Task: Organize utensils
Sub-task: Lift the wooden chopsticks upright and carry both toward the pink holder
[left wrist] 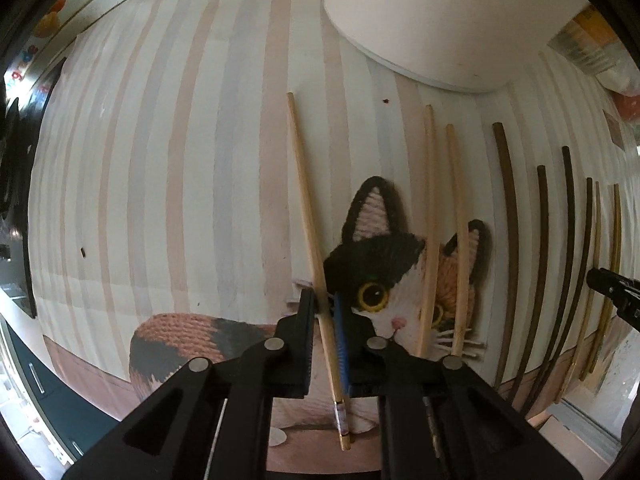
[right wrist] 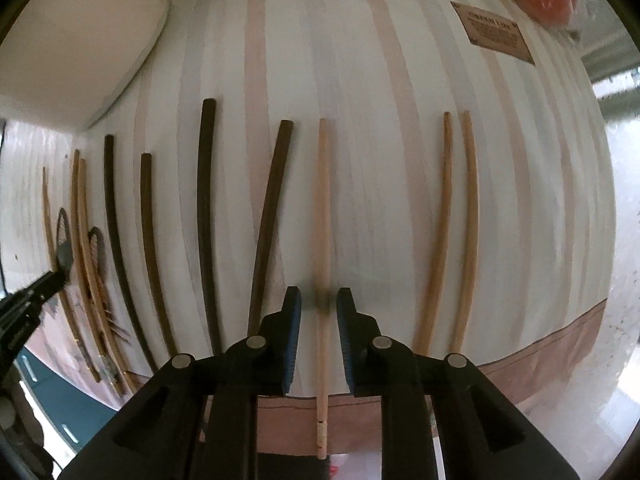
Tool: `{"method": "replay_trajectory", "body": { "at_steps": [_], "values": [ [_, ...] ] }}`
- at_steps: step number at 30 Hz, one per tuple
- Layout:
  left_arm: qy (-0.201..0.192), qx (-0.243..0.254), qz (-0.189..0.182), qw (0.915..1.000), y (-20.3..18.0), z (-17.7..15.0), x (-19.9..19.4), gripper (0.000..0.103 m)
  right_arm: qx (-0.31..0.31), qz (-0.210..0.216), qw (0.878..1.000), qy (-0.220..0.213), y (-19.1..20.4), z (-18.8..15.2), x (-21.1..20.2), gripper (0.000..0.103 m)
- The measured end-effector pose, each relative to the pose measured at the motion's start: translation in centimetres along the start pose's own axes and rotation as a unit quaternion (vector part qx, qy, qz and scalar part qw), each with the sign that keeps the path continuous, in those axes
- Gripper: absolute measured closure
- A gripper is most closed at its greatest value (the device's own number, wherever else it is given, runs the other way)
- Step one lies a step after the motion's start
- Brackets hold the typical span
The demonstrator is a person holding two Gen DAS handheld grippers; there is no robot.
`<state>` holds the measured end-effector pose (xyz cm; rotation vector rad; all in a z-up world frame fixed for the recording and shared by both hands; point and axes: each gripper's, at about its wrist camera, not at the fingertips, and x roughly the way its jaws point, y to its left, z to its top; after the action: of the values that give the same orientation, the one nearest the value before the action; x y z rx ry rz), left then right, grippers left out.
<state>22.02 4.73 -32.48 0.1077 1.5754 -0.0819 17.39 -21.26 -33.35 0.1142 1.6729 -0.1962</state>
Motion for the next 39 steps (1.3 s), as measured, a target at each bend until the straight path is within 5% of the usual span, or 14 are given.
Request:
{"method": "replay_trajectory", "body": {
  "at_steps": [4,11,21,27,39],
  "values": [
    [-0.011,0.008,0.014,0.9998,-1.3,-0.7,-0.6,0.099,0.007,0.001,1.0,-0.021,0.8,-0.4,-0.4,0.096],
    [-0.039,0.013,0.013,0.9991,-2.3,-1.5,-3.8,0.099,0.061,0.07,0.995,-0.048,-1.7,-2.3,-1.8,0.096],
    [-0.103,-0.007,0.003,0.9946,-1.6,-2.9,-11.6,0.099,0.072,0.106,0.985,-0.12,-2.2,-4.6,-7.0,0.096],
    [-0.149,-0.02,-0.009,0.9886,-1.9,-2.0,-16.4,0.099,0.062,0.124,0.975,-0.173,-3.1,-1.7,-11.7,0.096],
    [-0.246,-0.031,-0.025,0.9685,-0.4,0.4,-24.2,0.099,0.0,0.17,0.949,-0.265,2.7,1.8,-20.9,0.096]
  ]
}}
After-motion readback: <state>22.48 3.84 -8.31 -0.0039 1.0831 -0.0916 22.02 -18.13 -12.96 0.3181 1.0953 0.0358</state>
